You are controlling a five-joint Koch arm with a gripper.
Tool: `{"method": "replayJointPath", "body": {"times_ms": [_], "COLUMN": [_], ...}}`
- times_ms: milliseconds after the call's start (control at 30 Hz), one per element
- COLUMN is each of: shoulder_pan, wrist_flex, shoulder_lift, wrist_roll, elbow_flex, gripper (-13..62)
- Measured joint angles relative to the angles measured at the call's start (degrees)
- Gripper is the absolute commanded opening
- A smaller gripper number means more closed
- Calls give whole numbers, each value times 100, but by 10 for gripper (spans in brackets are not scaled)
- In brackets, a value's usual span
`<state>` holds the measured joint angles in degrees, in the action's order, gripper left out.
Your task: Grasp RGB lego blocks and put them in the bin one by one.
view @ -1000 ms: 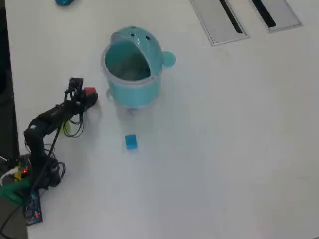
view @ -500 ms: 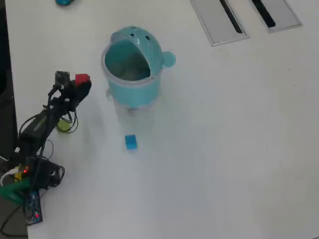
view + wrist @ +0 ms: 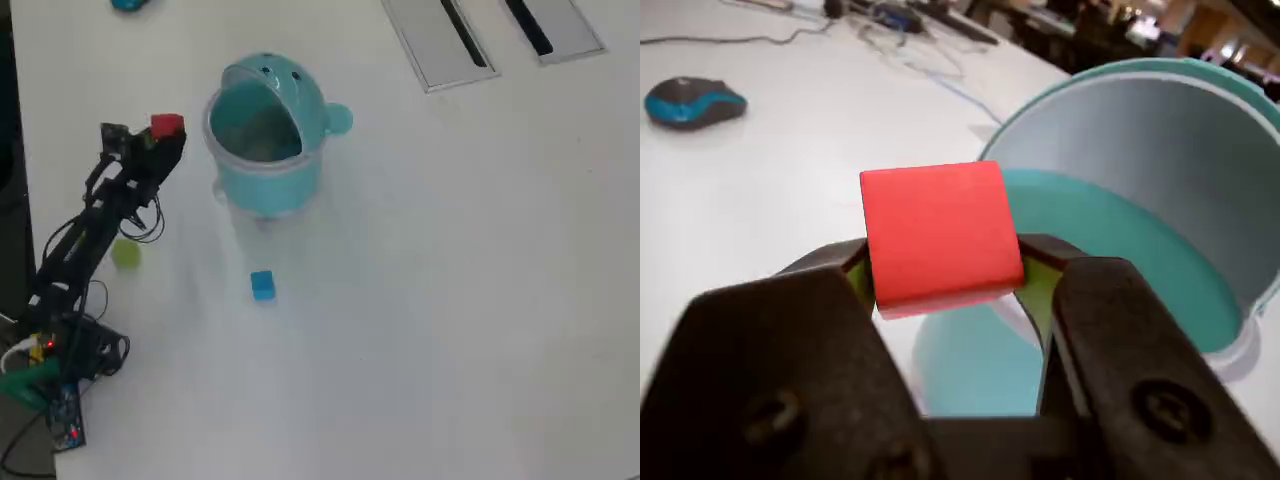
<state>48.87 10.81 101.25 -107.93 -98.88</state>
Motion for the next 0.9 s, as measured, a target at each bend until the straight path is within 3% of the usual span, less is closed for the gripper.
{"method": "replayJointPath", "body": {"times_ms": [467, 767, 900], "shoulder_pan": [-782, -888, -932], "wrist_flex": [0, -9, -18], "shoulder_lift": [-1881, -2118, -2215], "wrist_roll": [-193, -264, -334], "elbow_flex": [2496, 2918, 2918], "gripper": [103, 106, 196]}}
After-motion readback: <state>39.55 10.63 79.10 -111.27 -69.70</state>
